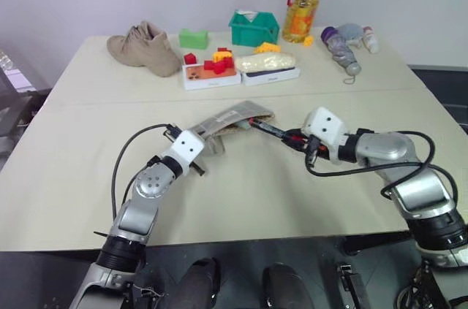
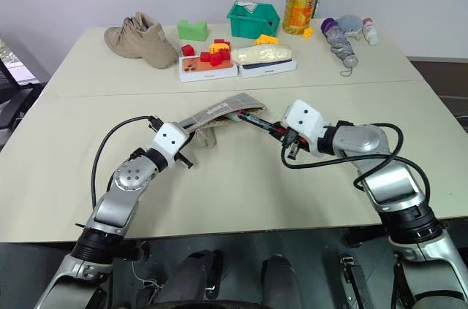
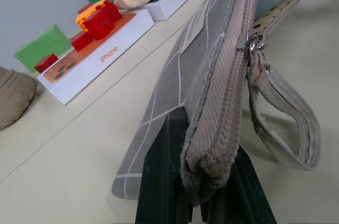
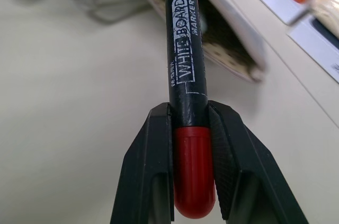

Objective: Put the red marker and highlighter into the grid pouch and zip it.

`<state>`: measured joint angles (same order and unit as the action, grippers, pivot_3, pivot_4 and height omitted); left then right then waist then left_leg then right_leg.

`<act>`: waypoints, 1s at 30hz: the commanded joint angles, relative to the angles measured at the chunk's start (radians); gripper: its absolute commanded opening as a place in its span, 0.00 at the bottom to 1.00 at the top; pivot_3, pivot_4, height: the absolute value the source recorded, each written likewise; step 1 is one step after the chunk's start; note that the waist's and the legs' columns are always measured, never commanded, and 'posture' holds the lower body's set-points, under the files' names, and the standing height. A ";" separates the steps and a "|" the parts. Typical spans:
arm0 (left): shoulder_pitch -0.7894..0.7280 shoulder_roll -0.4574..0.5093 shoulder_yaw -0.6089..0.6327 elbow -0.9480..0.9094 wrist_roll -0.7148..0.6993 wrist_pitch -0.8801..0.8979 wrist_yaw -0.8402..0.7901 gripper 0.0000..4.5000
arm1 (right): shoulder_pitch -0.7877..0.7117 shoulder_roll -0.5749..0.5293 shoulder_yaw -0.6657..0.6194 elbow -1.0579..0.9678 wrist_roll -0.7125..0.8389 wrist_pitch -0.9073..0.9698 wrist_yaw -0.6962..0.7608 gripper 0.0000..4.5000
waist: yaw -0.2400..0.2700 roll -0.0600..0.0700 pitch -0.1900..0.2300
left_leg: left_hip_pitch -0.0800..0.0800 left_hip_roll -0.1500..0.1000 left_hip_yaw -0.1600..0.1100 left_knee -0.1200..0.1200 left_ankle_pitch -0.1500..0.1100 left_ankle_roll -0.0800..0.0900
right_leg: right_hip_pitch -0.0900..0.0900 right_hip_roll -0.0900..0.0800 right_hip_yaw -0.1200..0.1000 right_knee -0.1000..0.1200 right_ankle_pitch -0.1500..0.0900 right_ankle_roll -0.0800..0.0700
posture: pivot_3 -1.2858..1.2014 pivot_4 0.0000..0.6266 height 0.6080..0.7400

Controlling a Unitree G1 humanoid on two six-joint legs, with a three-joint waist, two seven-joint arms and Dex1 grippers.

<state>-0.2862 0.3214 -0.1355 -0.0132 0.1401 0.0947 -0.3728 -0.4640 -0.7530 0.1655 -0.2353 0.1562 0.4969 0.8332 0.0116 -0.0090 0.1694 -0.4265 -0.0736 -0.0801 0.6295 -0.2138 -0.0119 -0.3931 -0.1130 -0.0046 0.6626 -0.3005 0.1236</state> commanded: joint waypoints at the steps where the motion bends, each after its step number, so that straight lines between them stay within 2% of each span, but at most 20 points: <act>1: -0.009 -0.003 0.001 -0.033 -0.008 -0.023 -0.002 0.00 | -0.042 0.022 0.015 -0.018 -0.023 0.002 -0.008 0.09 | 0.000 0.000 0.000 | 0.000 0.000 0.000 0.000 0.000 0.000 | 0.000 0.000 0.000 0.000 0.000 0.000 | 0.52 0.24 0.99; 12: -0.001 -0.005 -0.017 -0.060 -0.006 -0.028 -0.010 0.00 | -0.097 0.038 0.079 0.022 -0.125 0.014 -0.024 0.09 | 0.000 0.000 0.000 | 0.000 0.000 0.000 0.000 0.000 0.000 | 0.000 0.000 0.000 0.000 0.000 0.000 | 0.52 0.24 0.99; 21: -0.012 -0.005 -0.071 -0.082 0.009 -0.055 -0.050 0.00 | -0.185 -0.021 0.191 0.054 -0.325 -0.077 0.005 0.09 | -0.001 0.000 0.000 | 0.000 0.000 0.000 0.000 0.000 0.000 | -0.001 0.000 0.000 0.000 0.000 0.000 | 0.52 0.24 0.99; 29: -0.016 -0.025 -0.110 -0.107 0.014 -0.045 -0.069 0.00 | -0.260 0.050 0.255 0.087 -0.395 -0.122 0.043 0.09 | -0.002 0.000 0.000 | 0.000 0.000 0.000 -0.001 0.000 0.000 | -0.001 0.000 0.000 0.000 0.000 0.000 | 0.52 0.24 0.99; 30: -0.016 -0.024 -0.110 -0.107 0.015 -0.043 -0.069 0.00 | -0.263 0.058 0.253 0.088 -0.391 -0.124 0.052 0.20 | -0.001 0.000 0.000 | 0.000 0.000 0.000 0.000 0.000 0.000 | -0.001 0.000 0.000 0.000 0.000 0.000 | 0.52 0.24 0.99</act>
<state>-0.2878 0.3020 -0.2337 -0.0810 0.1526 0.0621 -0.4354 -0.6922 -0.7078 0.4281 -0.1282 -0.2344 0.3967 0.8755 0.0108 -0.0090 0.1694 -0.4267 -0.0740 -0.0800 0.6292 -0.2137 -0.0122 -0.3937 -0.1130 -0.0045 0.6626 -0.3005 0.1235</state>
